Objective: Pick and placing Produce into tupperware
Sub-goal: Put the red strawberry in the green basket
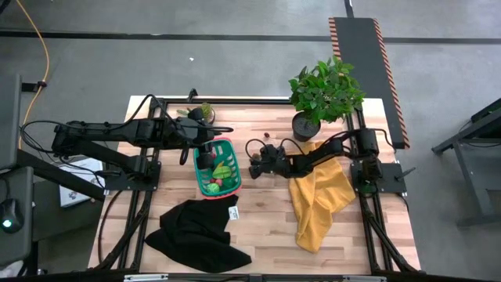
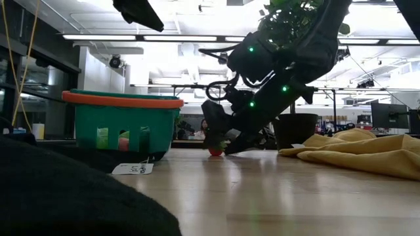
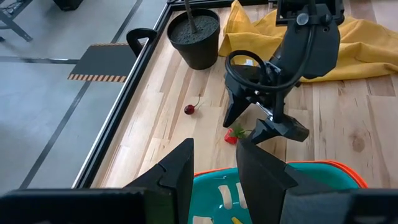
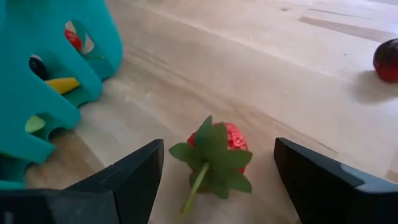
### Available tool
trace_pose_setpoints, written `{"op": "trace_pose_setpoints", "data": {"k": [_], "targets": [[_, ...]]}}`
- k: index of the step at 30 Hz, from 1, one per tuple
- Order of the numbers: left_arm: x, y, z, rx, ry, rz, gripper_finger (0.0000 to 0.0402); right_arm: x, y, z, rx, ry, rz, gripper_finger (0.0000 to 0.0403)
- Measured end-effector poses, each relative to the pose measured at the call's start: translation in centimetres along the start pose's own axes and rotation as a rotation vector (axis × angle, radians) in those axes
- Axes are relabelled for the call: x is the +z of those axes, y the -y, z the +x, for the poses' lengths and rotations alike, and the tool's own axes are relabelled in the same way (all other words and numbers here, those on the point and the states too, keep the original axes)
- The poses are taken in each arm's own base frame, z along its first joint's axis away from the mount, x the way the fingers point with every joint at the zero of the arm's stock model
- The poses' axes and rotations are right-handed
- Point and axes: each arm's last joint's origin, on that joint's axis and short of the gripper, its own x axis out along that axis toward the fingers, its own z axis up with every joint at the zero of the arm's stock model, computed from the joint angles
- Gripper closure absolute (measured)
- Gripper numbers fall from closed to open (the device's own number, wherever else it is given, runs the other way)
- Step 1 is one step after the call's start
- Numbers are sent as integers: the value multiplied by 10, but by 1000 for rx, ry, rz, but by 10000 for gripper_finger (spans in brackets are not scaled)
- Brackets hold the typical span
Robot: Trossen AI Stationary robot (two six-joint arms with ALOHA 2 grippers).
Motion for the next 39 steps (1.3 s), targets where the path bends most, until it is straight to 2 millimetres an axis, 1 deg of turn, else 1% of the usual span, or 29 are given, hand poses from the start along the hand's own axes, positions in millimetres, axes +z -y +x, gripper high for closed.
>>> {"op": "trace_pose_setpoints", "data": {"k": [4,10,18,39], "targets": [[0,0,0,0,0,0,291,-2,-2,5,-10,5,-8,104],[0,0,0,0,-4,1,291,4,-10,10,-19,-1,-71,105],[-1,0,0,-1,-10,2,291,2,-10,9,-44,-41,-74,116],[-1,0,0,-1,-10,-4,291,-4,-12,5,-80,-50,-62,117]]}}
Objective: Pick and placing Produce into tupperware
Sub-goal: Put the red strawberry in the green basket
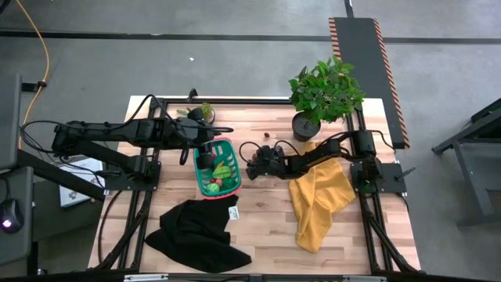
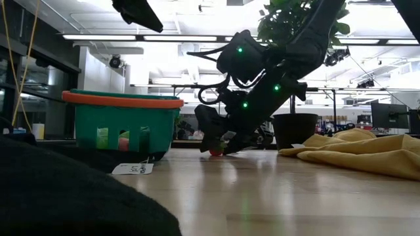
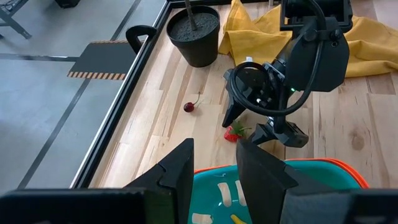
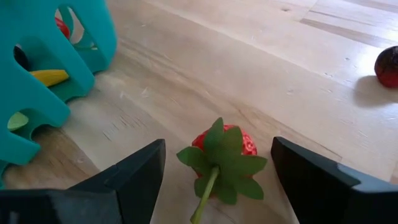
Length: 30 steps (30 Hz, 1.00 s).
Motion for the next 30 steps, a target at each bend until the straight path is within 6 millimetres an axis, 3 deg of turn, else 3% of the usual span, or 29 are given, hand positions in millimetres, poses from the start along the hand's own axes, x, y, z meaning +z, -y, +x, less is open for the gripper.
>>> {"op": "trace_pose_setpoints", "data": {"k": [30], "targets": [[0,0,0,-1,-1,3,291,-1,2,0,-11,-3,-5,206]]}}
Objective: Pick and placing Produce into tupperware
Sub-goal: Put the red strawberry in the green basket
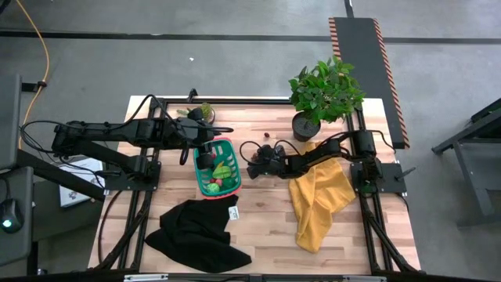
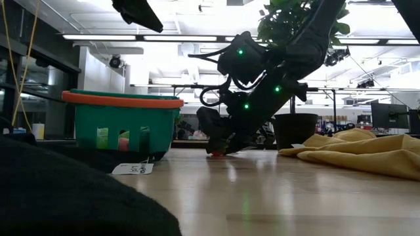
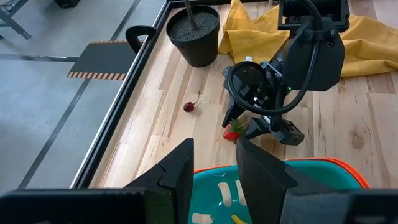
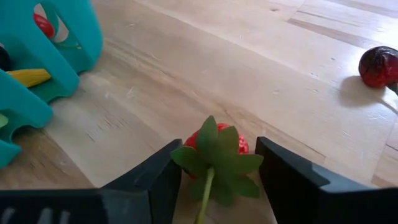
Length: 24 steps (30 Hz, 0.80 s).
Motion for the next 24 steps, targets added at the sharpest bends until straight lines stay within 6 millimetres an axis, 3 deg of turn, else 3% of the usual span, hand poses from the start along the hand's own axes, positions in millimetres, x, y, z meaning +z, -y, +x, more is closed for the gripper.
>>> {"op": "trace_pose_setpoints", "data": {"k": [12,24], "targets": [[0,0,0,0,0,2,291,1,-1,0,5,18,12,246],[1,0,0,2,12,34,291,12,-5,-9,69,15,33,251]]}}
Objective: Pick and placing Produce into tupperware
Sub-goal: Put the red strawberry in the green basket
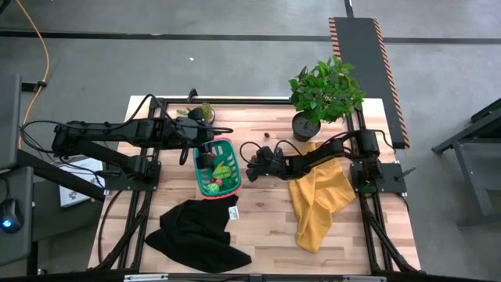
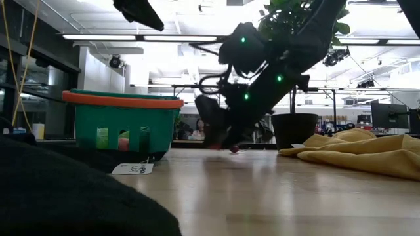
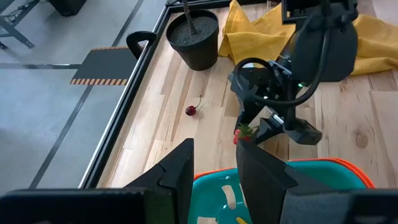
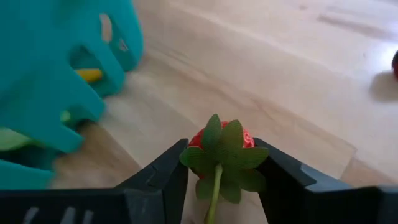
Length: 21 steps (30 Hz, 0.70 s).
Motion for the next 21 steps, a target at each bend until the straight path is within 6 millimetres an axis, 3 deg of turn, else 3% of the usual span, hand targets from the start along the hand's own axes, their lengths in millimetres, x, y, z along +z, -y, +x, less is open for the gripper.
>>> {"op": "trace_pose_setpoints", "data": {"k": [6,21], "targets": [[2,-2,-5,4,33,5,291,15,-2,-11,5,31,8,251],[1,-15,-40,47,148,-59,291,49,-7,-43,61,118,63,251]]}}
